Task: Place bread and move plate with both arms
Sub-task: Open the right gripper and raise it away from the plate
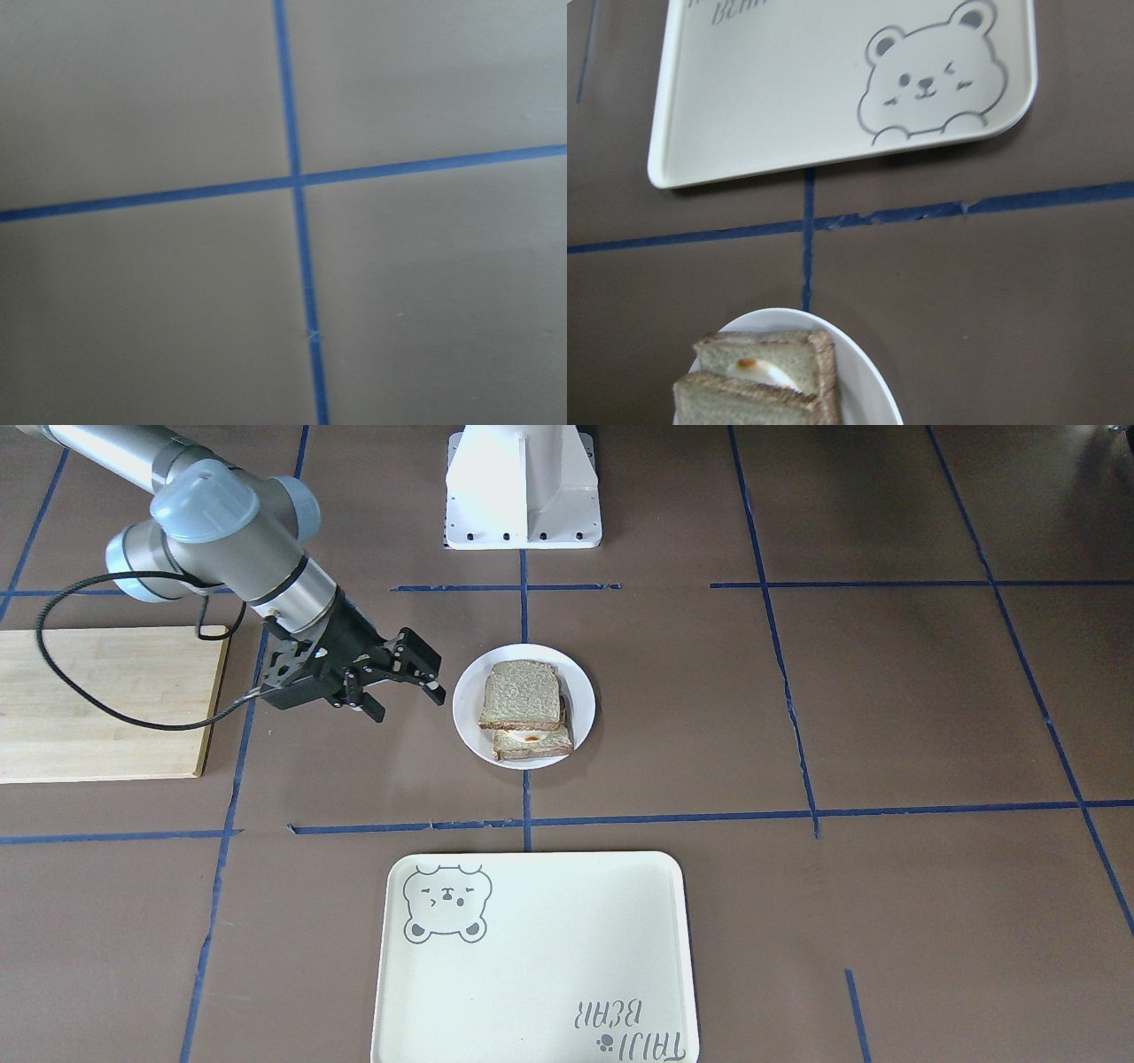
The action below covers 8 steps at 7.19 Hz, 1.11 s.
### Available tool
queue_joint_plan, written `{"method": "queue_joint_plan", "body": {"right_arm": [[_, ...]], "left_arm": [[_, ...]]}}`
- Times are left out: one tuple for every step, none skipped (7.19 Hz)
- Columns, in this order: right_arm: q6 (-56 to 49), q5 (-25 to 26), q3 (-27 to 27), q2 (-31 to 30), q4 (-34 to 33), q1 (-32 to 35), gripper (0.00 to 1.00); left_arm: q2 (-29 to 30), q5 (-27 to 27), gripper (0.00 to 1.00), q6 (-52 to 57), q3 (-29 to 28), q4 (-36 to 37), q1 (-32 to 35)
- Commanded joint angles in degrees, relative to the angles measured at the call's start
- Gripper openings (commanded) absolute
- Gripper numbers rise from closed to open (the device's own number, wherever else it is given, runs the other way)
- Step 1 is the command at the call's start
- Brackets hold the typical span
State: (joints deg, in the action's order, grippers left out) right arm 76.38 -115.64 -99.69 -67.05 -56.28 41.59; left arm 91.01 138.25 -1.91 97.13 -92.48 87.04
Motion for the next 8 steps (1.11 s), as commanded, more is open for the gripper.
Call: {"method": "queue_joint_plan", "body": {"right_arm": [[-11.11,-2.66,-4.27,-0.44,-16.93,5.42,1.0],[-19.35,-2.57,-8.72,-0.88,-29.98,6.74,1.0],[-26.91,-2.4,-12.51,-1.49,-39.95,7.62,1.0],[-29.77,-2.57,-14.38,-4.55,-41.09,8.94,1.0],[-33.37,-2.75,-15.44,-7.45,-41.01,10.86,1.0],[-37.32,-3.44,-15.54,-9.39,-41.01,12.54,1.0],[-39.1,-5.71,-15.54,-10.63,-40.93,14.47,1.0],[-39.38,-7.13,-15.45,-10.81,-40.92,15.36,1.0]], "left_arm": [[0.31,0.62,1.0,-17.16,3.41,-11.25,-5.98],[0.31,0.7,1.0,-26.99,3.42,-18.28,-9.49],[0.48,0.53,1.0,-38.31,2.99,-26.26,-14.05],[1.7,0.36,1.0,-48.17,1.41,-34.52,-17.4],[3.11,0.18,1.0,-58.45,-0.08,-41.65,-20.3],[3.56,-0.17,1.0,-66.3,-1.23,-47.9,-22.42],[4.69,-1.48,1.0,-73.42,-3.24,-54.93,-24.44],[5.23,-7.06,1.0,-81.15,-5.09,-62.39,-29.42]]}}
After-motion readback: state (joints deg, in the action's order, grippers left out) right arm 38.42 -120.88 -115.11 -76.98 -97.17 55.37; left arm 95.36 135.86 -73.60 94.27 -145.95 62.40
